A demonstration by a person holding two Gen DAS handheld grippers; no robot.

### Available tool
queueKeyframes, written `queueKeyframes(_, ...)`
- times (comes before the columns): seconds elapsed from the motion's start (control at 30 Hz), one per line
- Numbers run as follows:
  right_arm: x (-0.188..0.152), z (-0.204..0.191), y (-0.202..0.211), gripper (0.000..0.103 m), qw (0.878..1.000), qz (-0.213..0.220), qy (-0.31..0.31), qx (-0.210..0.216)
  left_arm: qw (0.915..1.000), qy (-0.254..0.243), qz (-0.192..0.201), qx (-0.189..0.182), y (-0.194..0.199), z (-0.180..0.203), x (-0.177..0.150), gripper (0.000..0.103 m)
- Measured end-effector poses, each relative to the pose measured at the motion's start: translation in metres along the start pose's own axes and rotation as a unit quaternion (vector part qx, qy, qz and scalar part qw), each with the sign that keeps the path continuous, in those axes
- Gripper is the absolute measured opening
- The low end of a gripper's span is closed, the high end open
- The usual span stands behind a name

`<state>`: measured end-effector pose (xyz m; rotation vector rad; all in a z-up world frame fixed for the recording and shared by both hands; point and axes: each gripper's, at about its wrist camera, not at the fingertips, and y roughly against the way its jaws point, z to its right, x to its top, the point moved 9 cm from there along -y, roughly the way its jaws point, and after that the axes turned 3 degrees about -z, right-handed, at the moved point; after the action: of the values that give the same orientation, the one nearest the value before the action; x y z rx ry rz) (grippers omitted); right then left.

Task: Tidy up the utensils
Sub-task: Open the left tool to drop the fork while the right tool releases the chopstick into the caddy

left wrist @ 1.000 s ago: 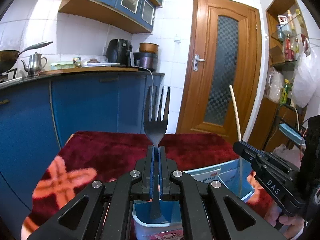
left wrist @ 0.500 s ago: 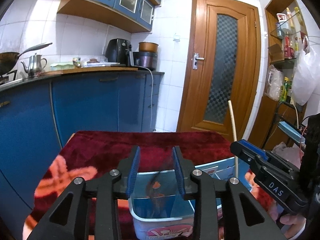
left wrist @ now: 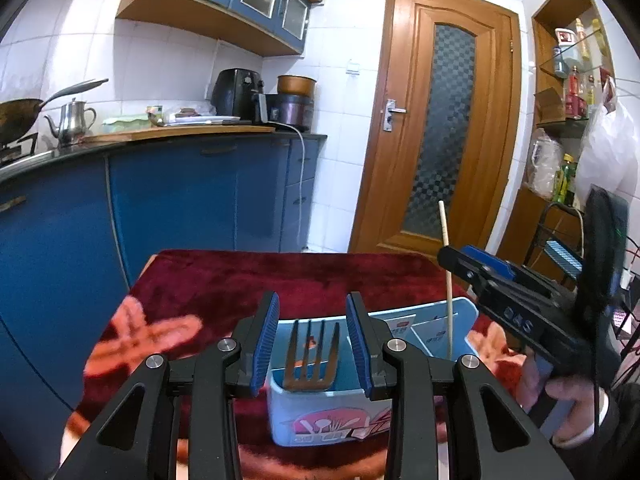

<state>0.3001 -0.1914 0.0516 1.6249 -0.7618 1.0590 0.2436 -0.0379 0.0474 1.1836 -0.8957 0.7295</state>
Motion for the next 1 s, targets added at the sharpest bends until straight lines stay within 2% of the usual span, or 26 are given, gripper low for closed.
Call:
queueKeyframes(0.07,0.001,0.002,-0.005,0.037,1.000,-0.008,-0.005,-0.001,1.0000,-0.001,0.000,0.003,0.001,-0.002,-0.001,0.035)
queueKeyframes(0.1,0.002,0.003,-0.006,0.012,1.000,-0.007,-0.004,-0.002,1.0000,0.000,-0.001,0.003,0.001,-0.003,-0.002,0.035)
queueKeyframes(0.17,0.006,0.002,-0.004,0.007,1.000,0.002,0.001,-0.010,1.0000,0.000,-0.003,0.002,0.002,-0.003,-0.003,0.035)
queueKeyframes(0.3,0.012,-0.001,0.011,0.007,0.999,0.039,0.010,-0.023,1.0000,0.001,-0.003,0.004,0.003,-0.006,-0.004,0.035)
queueKeyframes(0.43,0.005,-0.004,0.009,0.009,1.000,0.026,0.013,-0.011,1.0000,0.005,-0.004,0.004,0.004,-0.007,-0.005,0.035)
queueKeyframes(0.47,0.001,-0.003,0.009,0.012,1.000,0.018,0.012,-0.009,1.0000,0.005,-0.005,0.005,0.005,-0.007,-0.005,0.035)
queueKeyframes(0.53,-0.004,-0.002,0.011,0.032,1.000,0.012,0.003,-0.005,0.9999,0.006,-0.006,0.006,0.007,-0.008,-0.006,0.035)
queueKeyframes(0.57,-0.004,-0.001,0.013,0.034,1.000,0.012,-0.001,-0.002,0.9999,0.007,-0.008,0.005,0.009,-0.009,-0.007,0.035)
queueKeyframes(0.8,-0.007,0.000,0.047,0.035,1.000,0.018,-0.015,0.000,0.9997,0.013,-0.021,0.006,0.022,-0.013,-0.013,0.035)
queueKeyframes(1.0,-0.020,-0.007,0.078,0.036,1.000,-0.003,-0.017,-0.001,0.9989,0.007,-0.046,0.010,0.037,-0.014,-0.028,0.036)
